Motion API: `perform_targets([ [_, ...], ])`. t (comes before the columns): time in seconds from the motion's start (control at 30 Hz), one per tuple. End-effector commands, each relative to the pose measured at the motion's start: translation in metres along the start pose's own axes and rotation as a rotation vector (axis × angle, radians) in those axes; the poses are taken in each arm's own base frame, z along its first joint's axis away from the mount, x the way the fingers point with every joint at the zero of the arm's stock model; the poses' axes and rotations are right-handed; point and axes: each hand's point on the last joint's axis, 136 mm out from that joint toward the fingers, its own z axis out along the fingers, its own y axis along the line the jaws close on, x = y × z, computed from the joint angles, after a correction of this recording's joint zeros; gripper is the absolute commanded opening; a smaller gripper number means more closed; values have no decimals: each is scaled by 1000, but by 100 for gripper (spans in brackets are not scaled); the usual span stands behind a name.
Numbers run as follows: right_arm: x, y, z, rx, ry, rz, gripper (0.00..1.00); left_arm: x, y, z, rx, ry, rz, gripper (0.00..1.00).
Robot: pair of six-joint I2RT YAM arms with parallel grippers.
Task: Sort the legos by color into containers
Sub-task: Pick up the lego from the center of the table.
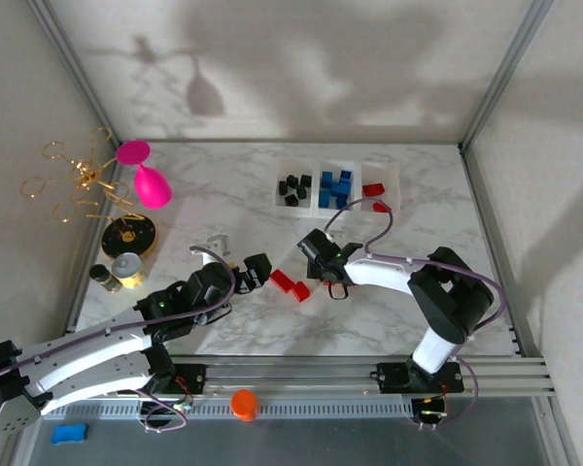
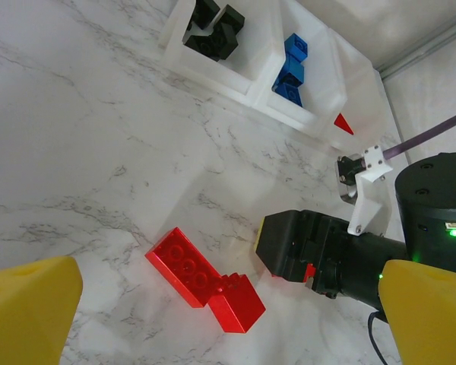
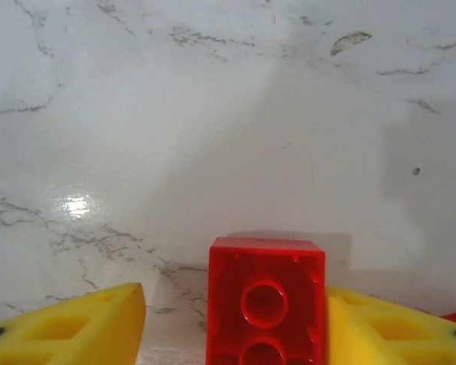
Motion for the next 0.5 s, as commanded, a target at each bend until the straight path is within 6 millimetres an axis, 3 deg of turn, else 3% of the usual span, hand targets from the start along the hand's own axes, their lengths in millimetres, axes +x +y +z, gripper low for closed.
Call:
perform_targets([
  [0.0,-6,4,3,3,-14,-17,53,-2,8,1,-25,-21,-2,99],
  [0.33,-11,3,0,3,-22,-54,36,-1,5,3,-17,-16,-5,99],
  [0.47,-22,5,-10,-37,-40,-37,32,-4,0,3,0,-20,-12,99],
])
